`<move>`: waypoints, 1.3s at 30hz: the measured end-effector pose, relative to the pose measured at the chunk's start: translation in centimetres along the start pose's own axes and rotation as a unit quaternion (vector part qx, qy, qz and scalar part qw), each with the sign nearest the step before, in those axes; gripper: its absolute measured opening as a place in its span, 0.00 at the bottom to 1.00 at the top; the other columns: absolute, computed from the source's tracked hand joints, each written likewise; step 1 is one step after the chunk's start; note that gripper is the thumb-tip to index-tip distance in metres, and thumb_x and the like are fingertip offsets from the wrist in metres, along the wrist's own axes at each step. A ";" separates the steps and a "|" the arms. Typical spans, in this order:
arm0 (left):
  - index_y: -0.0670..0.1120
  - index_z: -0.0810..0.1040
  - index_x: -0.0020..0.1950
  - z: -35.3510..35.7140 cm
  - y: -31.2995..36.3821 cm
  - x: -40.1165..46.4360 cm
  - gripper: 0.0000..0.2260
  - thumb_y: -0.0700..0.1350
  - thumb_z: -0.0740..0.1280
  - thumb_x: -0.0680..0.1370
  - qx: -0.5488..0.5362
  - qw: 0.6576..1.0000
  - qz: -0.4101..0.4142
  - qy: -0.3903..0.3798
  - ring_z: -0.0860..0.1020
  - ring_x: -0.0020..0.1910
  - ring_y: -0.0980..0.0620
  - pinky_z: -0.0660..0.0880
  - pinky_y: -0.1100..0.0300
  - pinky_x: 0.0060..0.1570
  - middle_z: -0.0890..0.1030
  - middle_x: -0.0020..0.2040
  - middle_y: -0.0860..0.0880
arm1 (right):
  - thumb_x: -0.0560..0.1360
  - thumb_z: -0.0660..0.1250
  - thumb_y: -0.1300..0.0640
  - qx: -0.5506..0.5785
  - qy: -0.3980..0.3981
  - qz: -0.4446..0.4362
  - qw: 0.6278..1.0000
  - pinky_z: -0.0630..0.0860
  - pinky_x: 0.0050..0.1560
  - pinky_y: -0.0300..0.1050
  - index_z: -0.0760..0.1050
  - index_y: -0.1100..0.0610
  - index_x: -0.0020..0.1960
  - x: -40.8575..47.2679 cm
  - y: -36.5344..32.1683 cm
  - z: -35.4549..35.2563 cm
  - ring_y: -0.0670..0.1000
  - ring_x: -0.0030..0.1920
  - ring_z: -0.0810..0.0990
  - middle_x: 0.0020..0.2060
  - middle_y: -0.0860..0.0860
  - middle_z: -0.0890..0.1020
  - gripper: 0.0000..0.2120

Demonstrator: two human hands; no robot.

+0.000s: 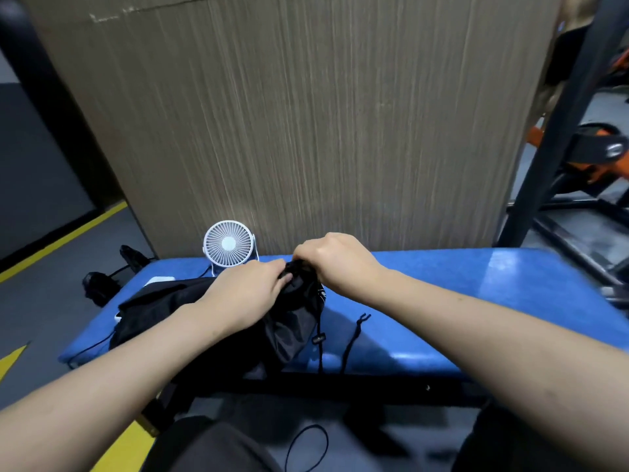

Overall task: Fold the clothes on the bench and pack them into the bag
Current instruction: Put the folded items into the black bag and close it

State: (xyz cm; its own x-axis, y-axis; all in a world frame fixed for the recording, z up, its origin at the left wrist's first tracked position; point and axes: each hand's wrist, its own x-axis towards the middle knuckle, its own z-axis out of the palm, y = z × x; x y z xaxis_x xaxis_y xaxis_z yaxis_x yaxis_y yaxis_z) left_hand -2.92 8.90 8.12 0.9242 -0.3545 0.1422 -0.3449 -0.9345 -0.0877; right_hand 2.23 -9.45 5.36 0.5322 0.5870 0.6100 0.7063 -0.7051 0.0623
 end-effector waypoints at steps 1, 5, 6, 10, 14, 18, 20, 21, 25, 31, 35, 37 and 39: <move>0.49 0.70 0.50 -0.1 0.1 0.0 0.14 0.56 0.51 0.84 0.004 1.000 -0.001 -0.005 0.79 0.50 0.43 0.69 0.52 0.42 0.81 0.49 0.46 | 0.65 0.68 0.69 0.004 0.013 -0.018 1.000 0.60 0.33 0.42 0.76 0.58 0.37 0.1 0.2 -0.1 0.55 0.25 0.65 0.28 0.50 0.77 0.07; 0.49 0.69 0.48 -0.4 0.3 0.1 0.14 0.56 0.51 0.84 0.028 0.999 -0.004 -0.031 0.78 0.50 0.43 0.68 0.53 0.42 0.80 0.50 0.45 | 0.67 0.57 0.66 -0.009 -0.031 -0.034 0.999 0.61 0.34 0.45 0.78 0.61 0.41 -0.1 1.2 -0.3 0.56 0.27 0.65 0.33 0.54 0.81 0.11; 0.49 0.69 0.48 -0.4 0.3 0.1 0.14 0.56 0.51 0.84 0.031 0.999 -0.005 -0.039 0.78 0.50 0.42 0.67 0.53 0.42 0.80 0.50 0.45 | 0.68 0.56 0.66 -0.011 -0.049 -0.018 0.999 0.63 0.35 0.46 0.79 0.61 0.44 -0.3 1.7 -0.5 0.58 0.30 0.70 0.37 0.54 0.83 0.14; 0.49 0.68 0.46 -0.4 0.3 -0.8 0.14 0.56 0.51 0.84 0.019 0.999 0.000 -0.049 0.79 0.51 0.41 0.73 0.52 0.48 0.80 0.50 0.46 | 0.71 0.60 0.68 -0.040 -0.098 0.051 0.993 0.72 0.42 0.50 0.80 0.59 0.50 -1.6 5.4 -1.2 0.61 0.46 0.81 0.46 0.53 0.85 0.14; 0.50 0.65 0.45 -0.3 1.1 -1.7 0.14 0.56 0.50 0.84 0.041 0.998 0.016 -0.040 0.78 0.52 0.41 0.73 0.51 0.48 0.80 0.50 0.46 | 0.74 0.61 0.66 -0.084 -0.150 0.137 0.976 0.70 0.42 0.50 0.79 0.57 0.52 -2.9 8.9 -1.7 0.60 0.49 0.81 0.49 0.53 0.84 0.12; 0.52 0.65 0.48 -0.5 2.1 -1.6 0.12 0.56 0.49 0.84 0.088 0.995 0.035 -0.029 0.78 0.54 0.41 0.66 0.53 0.43 0.80 0.54 0.45 | 0.74 0.61 0.67 -0.148 -0.182 0.206 0.950 0.70 0.41 0.49 0.78 0.55 0.53 -3.2 10.3 -1.0 0.61 0.48 0.80 0.50 0.54 0.83 0.13; 0.49 0.70 0.51 -0.4 2.5 -1.4 0.15 0.55 0.48 0.84 0.102 0.994 0.042 -0.026 0.78 0.54 0.41 0.67 0.52 0.44 0.81 0.54 0.45 | 0.74 0.61 0.67 -0.167 -0.200 0.194 0.946 0.69 0.41 0.48 0.77 0.56 0.53 -3.3 9.6 0.0 0.60 0.49 0.80 0.50 0.54 0.83 0.12; 0.48 0.71 0.53 -0.4 2.5 -1.2 0.16 0.54 0.48 0.85 0.104 0.993 0.043 -0.022 0.79 0.54 0.40 0.67 0.52 0.44 0.81 0.54 0.45 | 0.76 0.61 0.66 -0.166 -0.206 0.170 0.949 0.68 0.43 0.48 0.77 0.55 0.54 -3.3 9.1 0.6 0.59 0.51 0.80 0.51 0.53 0.83 0.11; 0.49 0.71 0.53 -0.5 2.1 -0.8 0.15 0.53 0.48 0.85 0.101 0.994 0.039 -0.006 0.78 0.53 0.41 0.69 0.52 0.45 0.80 0.54 0.44 | 0.76 0.70 0.52 -0.038 -0.257 0.110 0.959 0.65 0.65 0.49 0.71 0.49 0.69 -3.3 6.5 1.2 0.52 0.66 0.72 0.65 0.48 0.76 0.22; 0.48 0.71 0.58 -0.4 2.1 -0.4 0.13 0.52 0.50 0.85 0.107 0.994 0.033 -0.015 0.78 0.54 0.43 0.67 0.53 0.44 0.80 0.54 0.45 | 0.71 0.78 0.55 0.324 -0.212 0.157 0.908 0.71 0.62 0.44 0.81 0.53 0.59 -1.8 0.9 -0.3 0.48 0.56 0.77 0.53 0.47 0.80 0.17; 0.49 0.71 0.57 -0.4 1.5 -0.5 0.14 0.53 0.50 0.85 0.108 0.993 0.041 0.000 0.78 0.51 0.43 0.66 0.53 0.41 0.80 0.52 0.46 | 0.73 0.75 0.58 0.312 -0.160 0.149 0.925 0.75 0.51 0.51 0.85 0.58 0.46 -0.8 0.2 -0.8 0.55 0.45 0.80 0.41 0.53 0.84 0.03; 0.49 0.71 0.55 -0.5 1.2 -0.6 0.15 0.55 0.49 0.85 0.121 0.991 0.052 0.001 0.78 0.51 0.43 0.64 0.54 0.42 0.81 0.52 0.46 | 0.75 0.73 0.58 0.294 -0.187 0.144 0.926 0.75 0.47 0.50 0.84 0.57 0.45 -0.6 0.3 -1.2 0.55 0.42 0.80 0.37 0.53 0.84 0.03; 0.49 0.71 0.55 -0.5 1.0 -0.7 0.15 0.55 0.49 0.85 0.135 0.989 0.061 0.000 0.78 0.52 0.43 0.64 0.53 0.44 0.81 0.52 0.46 | 0.77 0.70 0.57 0.227 -0.192 0.111 0.948 0.74 0.42 0.47 0.83 0.57 0.45 -0.5 0.5 -1.4 0.54 0.38 0.78 0.34 0.49 0.83 0.05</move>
State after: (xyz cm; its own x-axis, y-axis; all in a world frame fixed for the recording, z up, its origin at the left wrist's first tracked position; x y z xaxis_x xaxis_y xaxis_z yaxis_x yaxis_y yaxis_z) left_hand -3.98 8.25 8.45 0.8786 -0.4633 0.1155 -0.3965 -0.8427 -0.3643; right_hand 1.66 -10.63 6.21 0.7608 0.6067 0.2303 0.6384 -0.6358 -0.4339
